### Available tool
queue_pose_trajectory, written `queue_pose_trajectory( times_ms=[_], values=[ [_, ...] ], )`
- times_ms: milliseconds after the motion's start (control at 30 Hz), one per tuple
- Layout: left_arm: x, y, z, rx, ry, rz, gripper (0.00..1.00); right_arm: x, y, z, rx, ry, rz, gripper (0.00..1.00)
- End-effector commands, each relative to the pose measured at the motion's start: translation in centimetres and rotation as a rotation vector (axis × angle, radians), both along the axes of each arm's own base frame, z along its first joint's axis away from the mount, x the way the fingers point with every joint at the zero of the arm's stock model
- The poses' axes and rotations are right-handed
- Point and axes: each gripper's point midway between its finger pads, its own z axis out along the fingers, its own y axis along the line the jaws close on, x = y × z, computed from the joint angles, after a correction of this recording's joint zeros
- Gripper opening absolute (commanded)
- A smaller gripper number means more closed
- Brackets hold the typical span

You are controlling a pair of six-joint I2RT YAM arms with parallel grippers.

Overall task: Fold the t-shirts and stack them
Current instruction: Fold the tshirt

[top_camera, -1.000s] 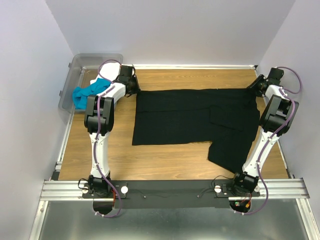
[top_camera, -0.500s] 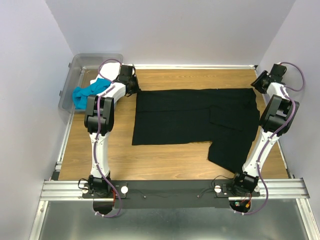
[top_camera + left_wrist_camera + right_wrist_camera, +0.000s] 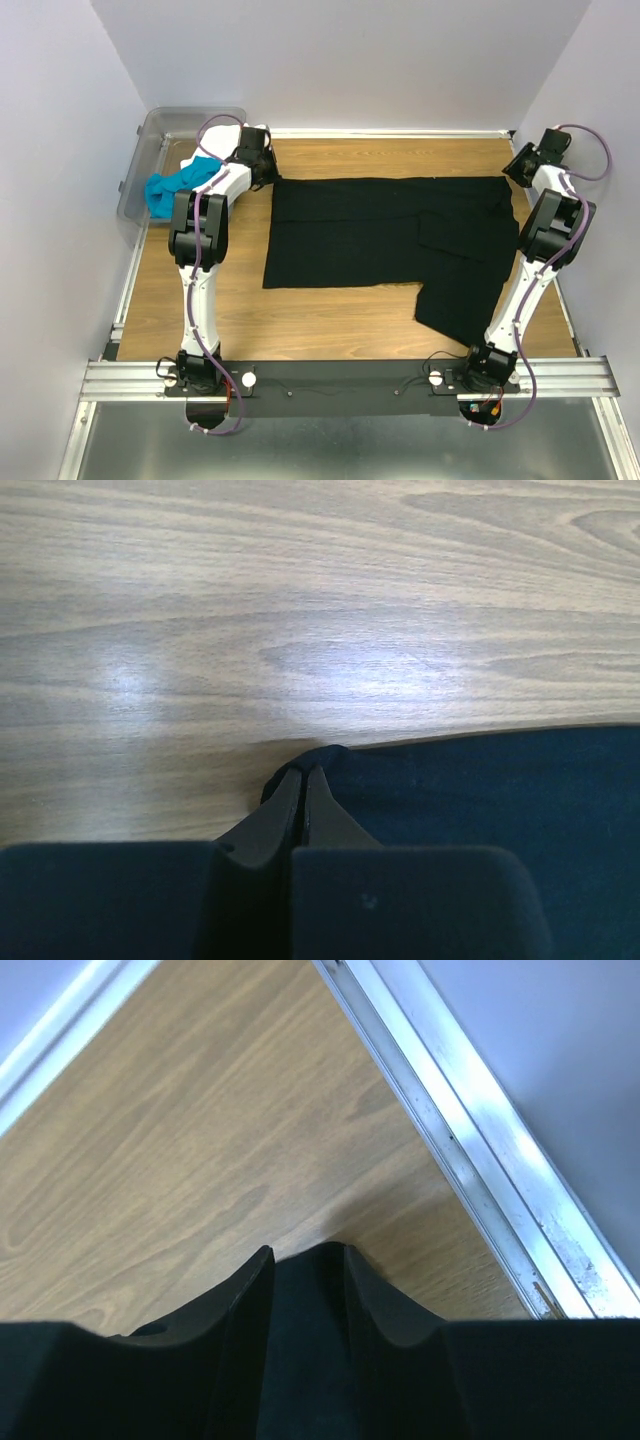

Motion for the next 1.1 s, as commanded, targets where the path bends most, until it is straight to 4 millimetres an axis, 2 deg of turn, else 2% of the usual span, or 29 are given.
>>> queue_pose_trajectory(
  times_ms=[0, 300, 633, 967, 1067],
  values=[
    [0.8, 0.8, 0.1, 0.026, -0.010, 0.011, 0.00, 0.3, -0.1, -2.2, 0.013, 0.027, 0.001, 0.40],
    [1.1, 1.1, -0.1, 0.026, -0.005, 0.016, 0.00, 0.8, 1.1, -2.9, 0.078, 0.014, 0.042, 0.31],
    [1.2, 1.2, -0.2, 0.026, -0.002, 0.017, 0.00, 0.3, 1.2, -1.5, 0.067, 0.005, 0.034, 0.35],
    [1.4, 1.8, 0.0, 0.030, -0.005, 0.028, 0.00, -0.9, 1.9, -2.7, 0.081, 0.038, 0.054, 0.34],
    [1.6, 1.9, 0.0, 0.029, -0.006, 0.029, 0.00, -0.8, 2.1, -2.5, 0.092, 0.033, 0.062, 0.29]
  ],
)
